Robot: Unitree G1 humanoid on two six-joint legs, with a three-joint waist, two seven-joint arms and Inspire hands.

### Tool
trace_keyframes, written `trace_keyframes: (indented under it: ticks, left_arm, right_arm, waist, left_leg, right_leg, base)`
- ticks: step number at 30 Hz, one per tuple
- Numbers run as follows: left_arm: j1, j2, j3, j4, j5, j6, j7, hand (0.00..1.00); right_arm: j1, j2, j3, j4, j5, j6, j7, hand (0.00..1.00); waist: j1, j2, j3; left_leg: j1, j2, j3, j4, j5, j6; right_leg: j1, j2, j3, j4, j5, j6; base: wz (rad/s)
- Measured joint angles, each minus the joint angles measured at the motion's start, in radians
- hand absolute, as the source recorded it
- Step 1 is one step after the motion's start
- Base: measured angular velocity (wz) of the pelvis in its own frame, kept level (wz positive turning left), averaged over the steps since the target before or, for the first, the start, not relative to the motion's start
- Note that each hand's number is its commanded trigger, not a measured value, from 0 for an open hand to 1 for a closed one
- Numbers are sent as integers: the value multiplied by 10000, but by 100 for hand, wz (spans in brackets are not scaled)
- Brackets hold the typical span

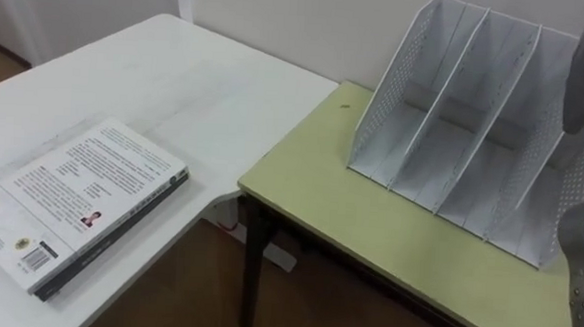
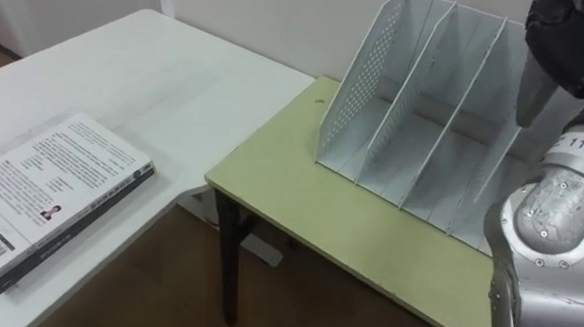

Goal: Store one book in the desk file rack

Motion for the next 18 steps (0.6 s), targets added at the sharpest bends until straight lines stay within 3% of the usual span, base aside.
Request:
trace_keyframes:
  ticks: [10, 14, 18]
  left_arm:
    - [-5, 16, -81, 4, -31, 48, 33, 0]
    - [-59, 48, -183, 4, -51, 155, 38, 0]
    - [-106, 46, -173, 3, -1, 273, 38, 0]
  right_arm:
    - [-1, -27, 59, 366, -6, 31, 16, 100]
    - [-1, -37, 59, 443, -6, 386, -18, 100]
    - [-286, -228, 79, 997, -21, 476, -21, 100]
  waist:
    - [-7, 17, 2]
    - [-7, 47, 5]
    - [8, 48, 4]
  left_leg:
    - [0, 1, -51, 29, 0, 0]
    - [-50, -1, -87, 34, 0, 0]
    - [-47, -8, -167, 34, 0, 0]
  right_leg:
    - [16, 4, 8, 5, -1, 0]
    - [-10, 4, -20, -12, -1, 0]
    - [6, 1, -55, -10, -1, -2]
  base:
    - [0]
    - [0]
    - [0]
